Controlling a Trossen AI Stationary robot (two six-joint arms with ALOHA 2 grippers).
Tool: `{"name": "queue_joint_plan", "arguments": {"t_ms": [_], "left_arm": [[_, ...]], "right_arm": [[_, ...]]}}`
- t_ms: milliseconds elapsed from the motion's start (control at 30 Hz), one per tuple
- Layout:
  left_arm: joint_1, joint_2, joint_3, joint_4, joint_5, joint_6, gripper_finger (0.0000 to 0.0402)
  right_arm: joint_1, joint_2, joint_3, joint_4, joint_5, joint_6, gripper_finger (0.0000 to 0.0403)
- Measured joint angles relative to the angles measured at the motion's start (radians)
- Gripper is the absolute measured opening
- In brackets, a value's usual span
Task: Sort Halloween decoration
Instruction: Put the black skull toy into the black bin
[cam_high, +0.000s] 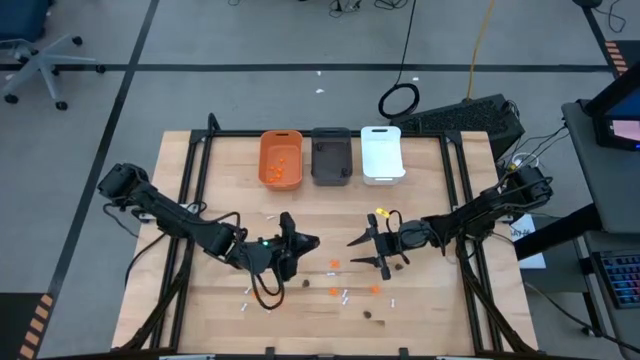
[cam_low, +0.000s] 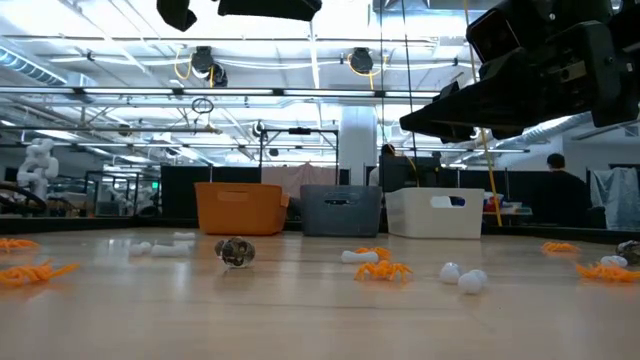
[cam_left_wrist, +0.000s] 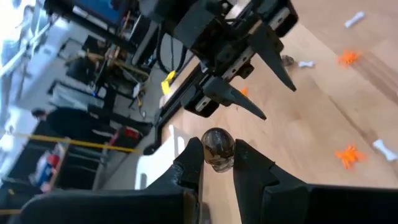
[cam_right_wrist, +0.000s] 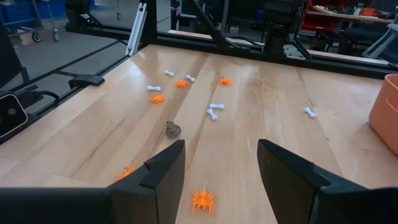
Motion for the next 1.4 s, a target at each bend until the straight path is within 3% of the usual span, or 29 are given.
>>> {"name": "queue_joint_plan", "arguments": {"t_ms": [167,400,933,1067,1400], "left_arm": [[-0.001,0.000,0.000,0.023,0.003,0.077,0.0052],[-0.001,0.000,0.000,0.043,0.003,0.299,0.0052],[-0.001,0.000,0.000,0.097,0.029,0.313,0.0052],[-0.001,0.000,0.000,0.097,0.029,0.271,0.0052],[-0.001,0.000,0.000,0.101,0.024,-0.031,0.0052]], "right_arm": [[0.000,0.000,0.000,0.001,0.000,0.002,0.0185],[0.000,0.000,0.000,0.001,0.000,0.000,0.0185],[0.000,0.000,0.000,0.001,0.000,0.001,0.0185],[0.000,0.000,0.000,0.001,0.000,0.001,0.0185],[0.000,0.000,0.000,0.001,0.000,0.003,0.0185]]}}
